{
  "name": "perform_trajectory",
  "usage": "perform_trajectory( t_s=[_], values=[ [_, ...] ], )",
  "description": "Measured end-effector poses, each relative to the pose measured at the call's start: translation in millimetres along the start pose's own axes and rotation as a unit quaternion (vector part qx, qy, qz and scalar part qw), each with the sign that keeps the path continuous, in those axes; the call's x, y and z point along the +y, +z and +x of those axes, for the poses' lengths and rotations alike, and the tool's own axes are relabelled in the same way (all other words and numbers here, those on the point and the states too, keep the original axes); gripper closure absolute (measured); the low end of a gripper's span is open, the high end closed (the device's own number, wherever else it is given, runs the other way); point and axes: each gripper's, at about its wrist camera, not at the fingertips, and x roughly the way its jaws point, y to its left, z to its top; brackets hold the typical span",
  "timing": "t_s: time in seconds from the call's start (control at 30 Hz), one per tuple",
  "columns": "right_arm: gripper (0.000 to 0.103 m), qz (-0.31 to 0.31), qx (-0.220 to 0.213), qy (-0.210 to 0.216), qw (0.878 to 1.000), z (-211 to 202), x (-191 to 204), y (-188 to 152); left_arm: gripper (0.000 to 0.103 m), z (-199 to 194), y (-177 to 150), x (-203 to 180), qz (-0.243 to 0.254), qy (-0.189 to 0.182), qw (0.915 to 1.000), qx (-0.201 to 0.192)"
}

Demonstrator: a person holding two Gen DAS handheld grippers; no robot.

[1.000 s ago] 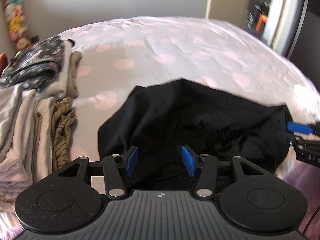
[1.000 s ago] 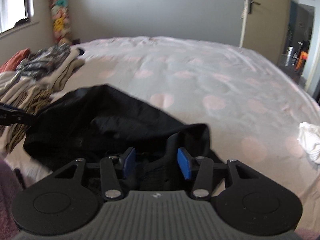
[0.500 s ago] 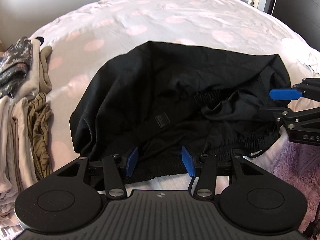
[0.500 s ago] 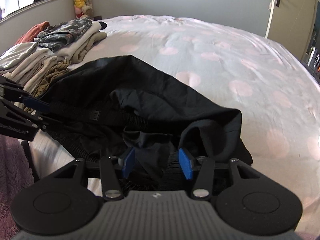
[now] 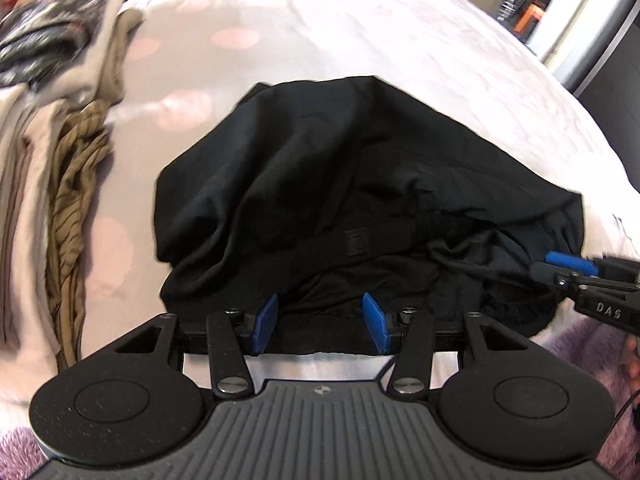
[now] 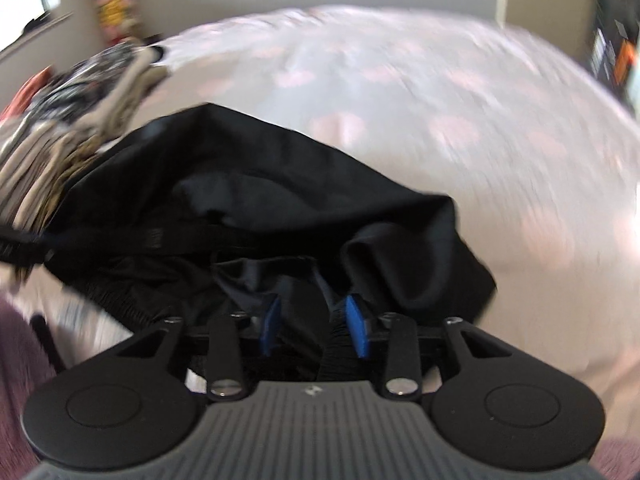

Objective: Fold clothes

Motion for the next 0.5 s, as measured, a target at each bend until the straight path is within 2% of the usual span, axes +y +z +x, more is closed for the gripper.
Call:
perform_trajectory(
  t_s=[0.03,0.1,0.23,0.33,0.43,0.5],
  values=[
    [0.072,0.021,0.008,-0.001,1.0,3,-6,1,0.058,0,1,3,-0.01,-0.002,0.9999,0.001],
    [0.072,0.055,-0.003,-0.005,0.998,2,-16,1,0.058,-2,3,9,-0.025,-0.003,0.9997,-0.006],
    [0.075,0.116,-0.036,0.013,0.992,-7,-34,-1,0.058,-1,5,17,-0.045,-0.002,0.999,-0.007],
    [0.078,0.128,-0.071,0.028,0.989,-19,-36,-4,0.058,-1,6,16,-0.041,-0.001,0.9991,-0.007],
    [0.078,0.08,-0.079,0.045,0.993,-25,-23,-2,0.058,-1,6,14,-0.033,0.001,0.9994,-0.006],
    [0.078,0.021,-0.06,0.027,0.998,-20,-4,-1,0.058,0,6,12,-0.028,0.0,0.9996,-0.003]
  ],
)
